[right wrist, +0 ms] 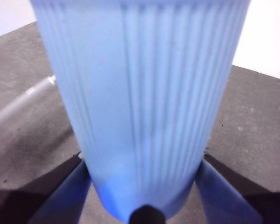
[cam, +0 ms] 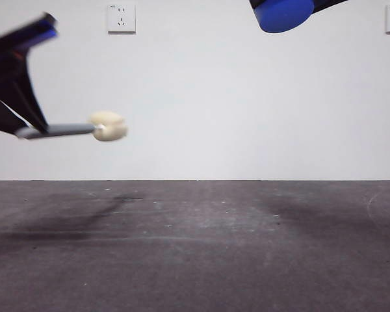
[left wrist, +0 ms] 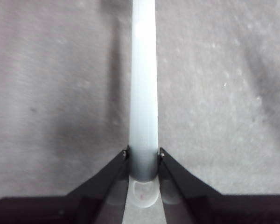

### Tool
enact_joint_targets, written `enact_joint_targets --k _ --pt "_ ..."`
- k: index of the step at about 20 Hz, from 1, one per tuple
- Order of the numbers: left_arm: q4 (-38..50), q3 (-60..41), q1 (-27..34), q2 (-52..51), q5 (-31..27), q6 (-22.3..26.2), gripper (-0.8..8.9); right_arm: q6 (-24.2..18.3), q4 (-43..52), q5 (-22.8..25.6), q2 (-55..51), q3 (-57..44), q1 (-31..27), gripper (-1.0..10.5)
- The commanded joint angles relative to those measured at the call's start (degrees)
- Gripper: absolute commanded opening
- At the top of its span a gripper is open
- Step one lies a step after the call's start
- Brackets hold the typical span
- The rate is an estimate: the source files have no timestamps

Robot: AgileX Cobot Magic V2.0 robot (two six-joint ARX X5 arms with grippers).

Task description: Pick up the cup brush,pick up the cup,insert the brush into the cup,clean the cup,put the cup brush back,put the cup back to the fixed position on the table

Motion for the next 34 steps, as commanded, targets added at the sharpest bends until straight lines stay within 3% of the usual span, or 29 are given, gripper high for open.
enact_joint_targets --k 1,9,13,23,24,26,27,34 --pt "1.2 -0.3 -3.8 4.9 -3.1 -1.2 -0.09 1.5 0.7 0.0 0.2 0.1 0.0 -0.1" --pt "9.2 -0.3 -9.4 18.2 -8.0 -6.8 -0.09 1.7 0.8 -0.1 0.2 0.1 0.0 -0.1" --pt "13.3 -0.3 -10.1 23.7 -8.0 -7.0 -0.09 1.6 0.8 -0.1 0.2 0.1 0.0 -0.1" --pt "13.0 -0.3 -10.7 29.9 -7.5 -6.4 0.13 1.6 0.8 -0.1 0.2 0.1 0.0 -0.1" --pt "12.7 -0.3 -10.7 29.9 -6.8 -6.4 0.9 1.6 0.8 -0.1 0.2 0.1 0.0 -0.1" --pt "12.4 -0.3 -10.7 29.9 -5.4 -6.4 3.52 1.6 0.8 -0.1 0.2 0.1 0.0 -0.1" --pt "12.4 -0.3 -10.7 29.9 -4.6 -6.5 4.16 1.6 0.7 -0.1 0.2 0.1 0.0 -0.1" --pt "10.9 0.3 -10.7 26.2 -3.5 -6.2 4.13 1.1 0.8 -0.1 0.2 0.1 0.0 -0.1"
